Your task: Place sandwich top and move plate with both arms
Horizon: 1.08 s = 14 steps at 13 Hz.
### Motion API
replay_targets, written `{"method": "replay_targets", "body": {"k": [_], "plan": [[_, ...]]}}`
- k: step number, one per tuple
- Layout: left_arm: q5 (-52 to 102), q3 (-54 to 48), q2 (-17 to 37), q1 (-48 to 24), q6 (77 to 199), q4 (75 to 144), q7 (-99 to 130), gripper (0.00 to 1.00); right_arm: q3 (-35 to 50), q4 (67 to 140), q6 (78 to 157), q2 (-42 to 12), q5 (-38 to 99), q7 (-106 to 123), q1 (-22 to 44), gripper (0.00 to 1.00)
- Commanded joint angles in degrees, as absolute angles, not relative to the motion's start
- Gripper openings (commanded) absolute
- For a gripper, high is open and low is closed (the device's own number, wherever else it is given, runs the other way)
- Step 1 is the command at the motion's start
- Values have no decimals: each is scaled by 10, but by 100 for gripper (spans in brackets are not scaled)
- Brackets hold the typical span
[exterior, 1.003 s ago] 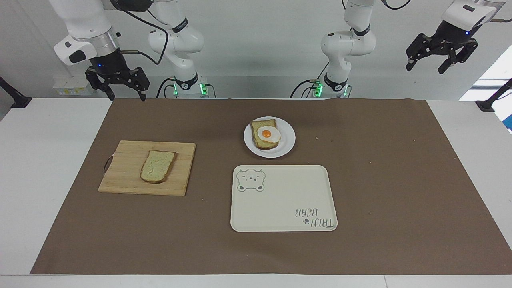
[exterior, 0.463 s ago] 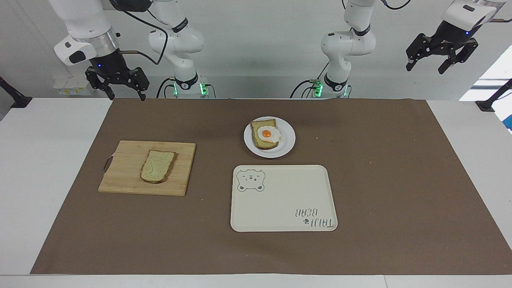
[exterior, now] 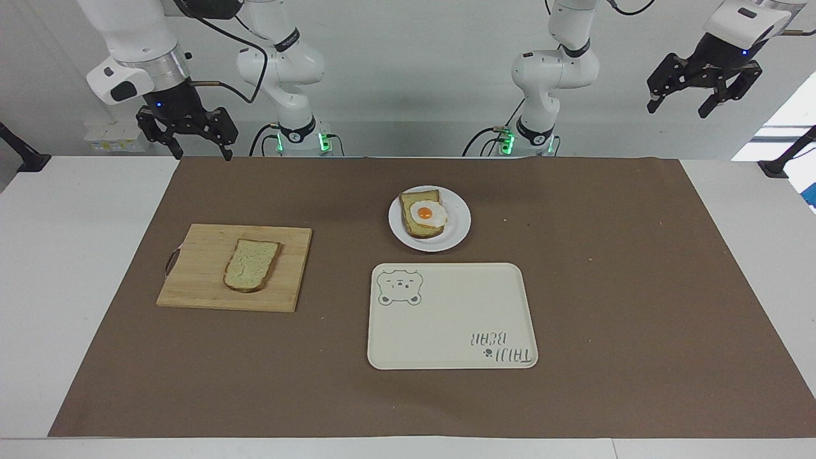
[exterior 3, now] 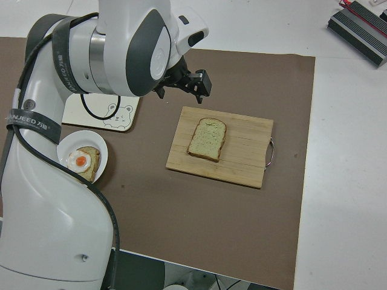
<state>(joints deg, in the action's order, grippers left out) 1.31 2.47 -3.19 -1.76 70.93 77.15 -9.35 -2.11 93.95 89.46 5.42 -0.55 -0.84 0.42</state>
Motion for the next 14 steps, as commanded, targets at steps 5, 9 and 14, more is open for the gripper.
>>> {"method": "replay_targets", "body": {"k": [5, 9, 14], "plan": [[9, 23, -38, -13, 701, 772, -91, 100, -21, 955, 893, 68, 1, 3, -2, 100], [9, 22, -38, -13, 700, 772, -91, 100, -21, 960, 894, 70, 1, 4, -10, 100], [9, 23, -38, -13, 701, 772, -91, 100, -21, 984, 897, 79, 1, 9, -19, 100]]}}
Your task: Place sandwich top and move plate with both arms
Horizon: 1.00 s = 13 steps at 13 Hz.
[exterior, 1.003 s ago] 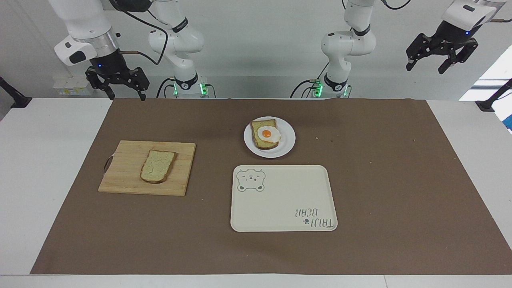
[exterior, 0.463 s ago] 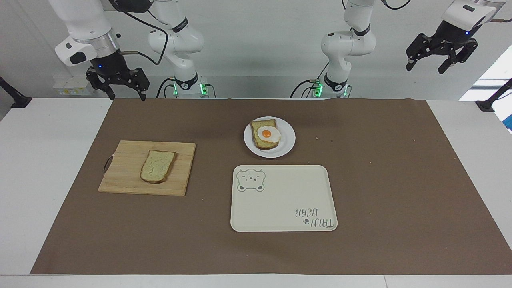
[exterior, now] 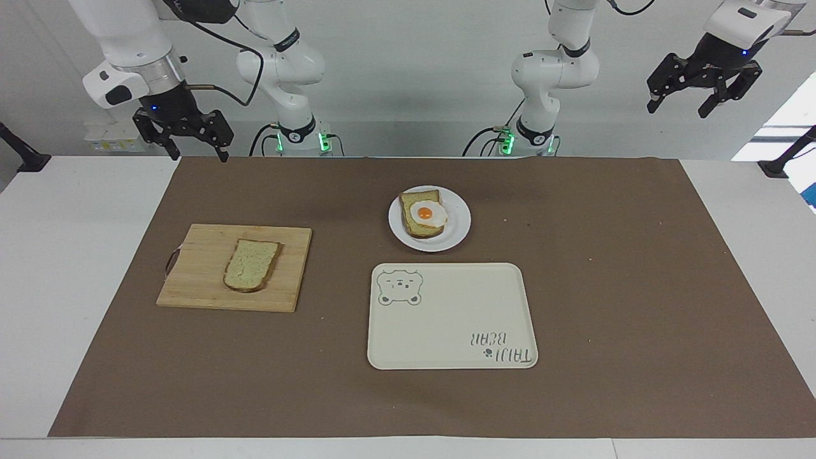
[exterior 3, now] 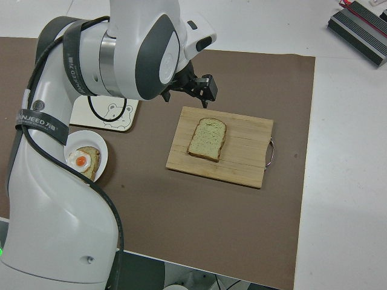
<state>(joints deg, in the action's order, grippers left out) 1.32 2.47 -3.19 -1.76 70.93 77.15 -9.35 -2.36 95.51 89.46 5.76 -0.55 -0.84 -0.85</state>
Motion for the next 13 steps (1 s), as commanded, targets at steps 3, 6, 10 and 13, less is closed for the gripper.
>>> {"method": "replay_targets", "body": {"k": [3, 6, 10, 13], "plan": [[9, 22, -38, -13, 701, 772, -91, 100, -21, 1012, 910, 76, 1, 10, -31, 100], [9, 23, -38, -13, 700, 772, -91, 100, -21, 1067, 996, 69, 3, 46, -45, 100], [9, 22, -38, -13, 701, 772, -91, 100, -21, 1102, 1069, 31, 12, 49, -52, 100], [9, 22, -38, -13, 700, 772, -91, 100, -21, 1111, 1127, -25, 13, 69, -66, 100]]}}
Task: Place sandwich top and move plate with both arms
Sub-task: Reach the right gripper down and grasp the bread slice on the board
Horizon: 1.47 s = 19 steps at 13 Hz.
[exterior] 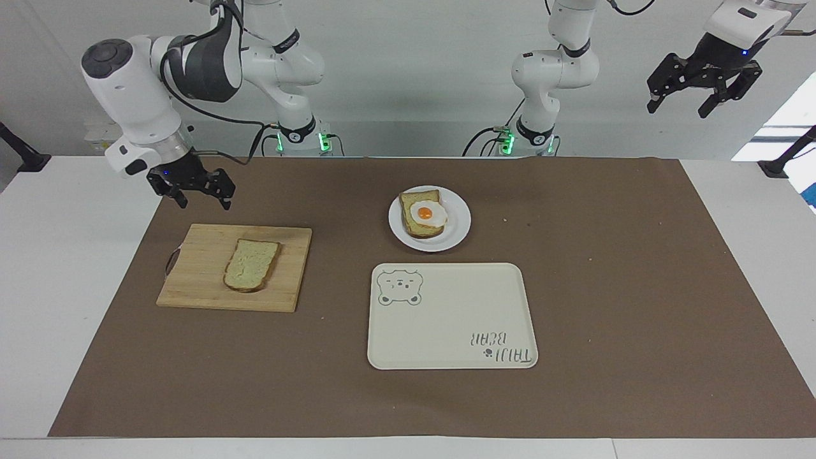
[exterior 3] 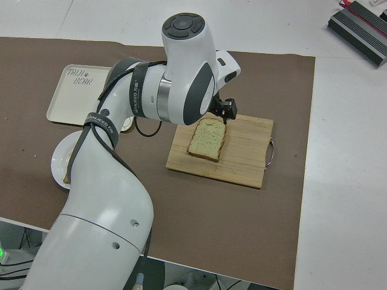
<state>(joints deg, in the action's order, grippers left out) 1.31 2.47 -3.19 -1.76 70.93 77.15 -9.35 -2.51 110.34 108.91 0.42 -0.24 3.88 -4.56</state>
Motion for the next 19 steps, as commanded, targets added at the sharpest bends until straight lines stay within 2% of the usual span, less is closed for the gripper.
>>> {"method": "replay_targets", "body": {"k": [1, 4, 8, 10, 19], "plan": [[9, 23, -38, -13, 701, 772, -91, 100, -21, 1121, 1154, -36, 13, 82, -75, 100], [9, 23, -38, -13, 701, 772, -91, 100, -21, 1144, 1196, -62, 15, 105, -76, 100], [9, 22, -38, -13, 701, 772, -91, 100, -21, 1177, 1253, -99, 117, 170, -99, 100], [9, 22, -37, -13, 701, 772, -91, 100, -21, 1195, 1275, -105, 120, 178, -104, 100], [9, 23, -38, -13, 701, 772, -91, 100, -21, 1219, 1279, -125, 170, 177, -105, 100]]}}
